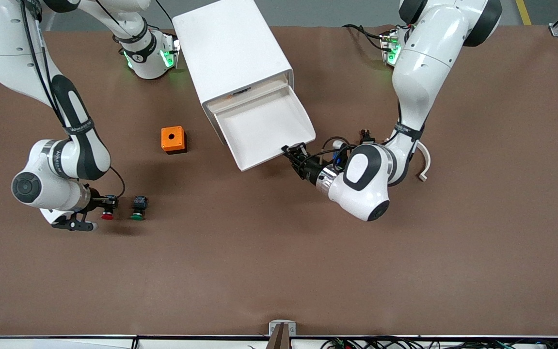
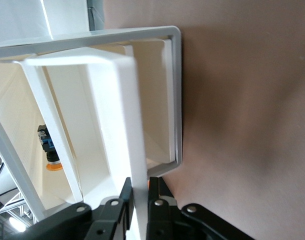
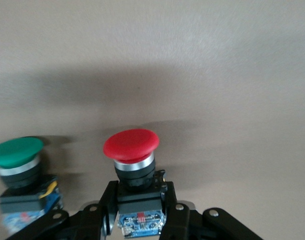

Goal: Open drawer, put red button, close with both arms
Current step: 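Carry the red button over the open drawer with the right gripper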

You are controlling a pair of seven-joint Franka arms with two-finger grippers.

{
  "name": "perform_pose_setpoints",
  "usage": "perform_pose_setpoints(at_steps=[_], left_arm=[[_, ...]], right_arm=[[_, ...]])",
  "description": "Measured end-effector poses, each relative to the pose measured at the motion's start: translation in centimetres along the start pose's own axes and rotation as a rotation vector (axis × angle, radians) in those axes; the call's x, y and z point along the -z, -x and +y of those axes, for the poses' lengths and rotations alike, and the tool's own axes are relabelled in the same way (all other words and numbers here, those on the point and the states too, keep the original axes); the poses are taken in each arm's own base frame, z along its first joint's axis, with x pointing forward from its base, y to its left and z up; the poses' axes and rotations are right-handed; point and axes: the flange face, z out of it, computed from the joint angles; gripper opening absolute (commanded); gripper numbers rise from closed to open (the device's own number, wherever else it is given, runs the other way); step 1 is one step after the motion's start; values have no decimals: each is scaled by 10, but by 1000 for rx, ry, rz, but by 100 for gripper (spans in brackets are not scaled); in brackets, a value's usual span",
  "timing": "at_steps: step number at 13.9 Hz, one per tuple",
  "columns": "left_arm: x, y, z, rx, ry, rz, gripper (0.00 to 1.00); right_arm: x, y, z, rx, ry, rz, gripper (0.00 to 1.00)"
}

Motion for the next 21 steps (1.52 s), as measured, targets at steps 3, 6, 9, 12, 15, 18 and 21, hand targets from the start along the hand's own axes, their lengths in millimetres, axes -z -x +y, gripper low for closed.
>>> perform_pose_setpoints(at_steps=[3,6,9,12,15,18,21], left_arm=[[11,1,1,-47,11,-16,100],[33,2,1,-55,47,-35,100],[88,-1,-6,-63,132,-73,100],[156,-7,-27,-133,274,-69,100],[210,-12,-69,-394,441,46,100],[250,-26,-107,-565,576,211,100],[268,-37,-111,-744,613,355,100]], right_arm=[[60,-3,-4,5,0,-22,17],[130,-1,-13,20,1,-37,17],[186,7,-30,19,9,-83,16],[241,29,-77,-46,36,-126,16],[276,73,-157,-134,89,-152,15],[281,125,-258,-283,165,-145,15],[274,185,-357,-450,170,-134,15]])
